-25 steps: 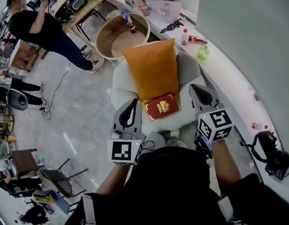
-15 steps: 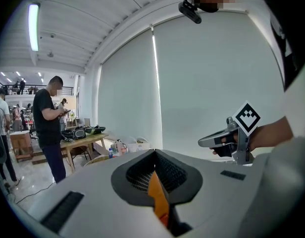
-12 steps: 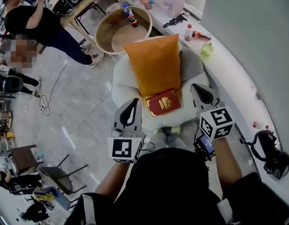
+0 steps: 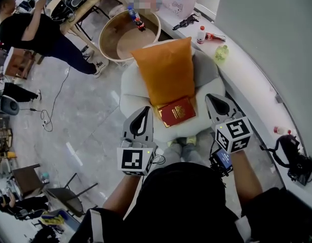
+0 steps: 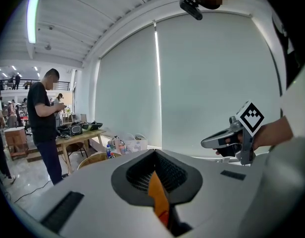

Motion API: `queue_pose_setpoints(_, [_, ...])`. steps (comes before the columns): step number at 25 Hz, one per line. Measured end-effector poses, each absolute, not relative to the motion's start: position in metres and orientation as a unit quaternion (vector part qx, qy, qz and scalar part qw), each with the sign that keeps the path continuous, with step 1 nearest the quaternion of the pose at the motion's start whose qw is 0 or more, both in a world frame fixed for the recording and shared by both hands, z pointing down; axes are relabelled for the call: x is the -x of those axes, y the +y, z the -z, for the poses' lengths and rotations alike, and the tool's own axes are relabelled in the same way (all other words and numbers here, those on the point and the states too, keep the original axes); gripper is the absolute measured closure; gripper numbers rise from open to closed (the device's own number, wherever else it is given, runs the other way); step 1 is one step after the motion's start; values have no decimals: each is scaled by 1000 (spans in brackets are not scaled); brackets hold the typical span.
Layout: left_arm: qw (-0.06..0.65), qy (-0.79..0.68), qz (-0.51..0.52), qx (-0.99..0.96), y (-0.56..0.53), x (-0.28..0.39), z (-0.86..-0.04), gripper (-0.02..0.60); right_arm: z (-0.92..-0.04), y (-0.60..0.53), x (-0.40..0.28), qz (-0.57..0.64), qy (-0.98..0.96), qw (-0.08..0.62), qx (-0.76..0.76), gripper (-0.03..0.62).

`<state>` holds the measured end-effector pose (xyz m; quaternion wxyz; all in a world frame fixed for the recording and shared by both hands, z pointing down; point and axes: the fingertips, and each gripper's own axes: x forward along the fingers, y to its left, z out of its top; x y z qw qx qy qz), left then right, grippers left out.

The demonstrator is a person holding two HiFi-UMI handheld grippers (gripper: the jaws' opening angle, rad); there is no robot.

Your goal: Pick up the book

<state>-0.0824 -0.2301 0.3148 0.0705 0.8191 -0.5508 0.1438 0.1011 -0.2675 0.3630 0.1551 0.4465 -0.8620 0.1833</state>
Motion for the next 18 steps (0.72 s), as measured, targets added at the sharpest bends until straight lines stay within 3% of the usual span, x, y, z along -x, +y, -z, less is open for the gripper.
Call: queue_pose_setpoints(18, [95,-531,-124,-833,-244,99,-335,577,-387,-266,-96,-197,-851,181,-451,588])
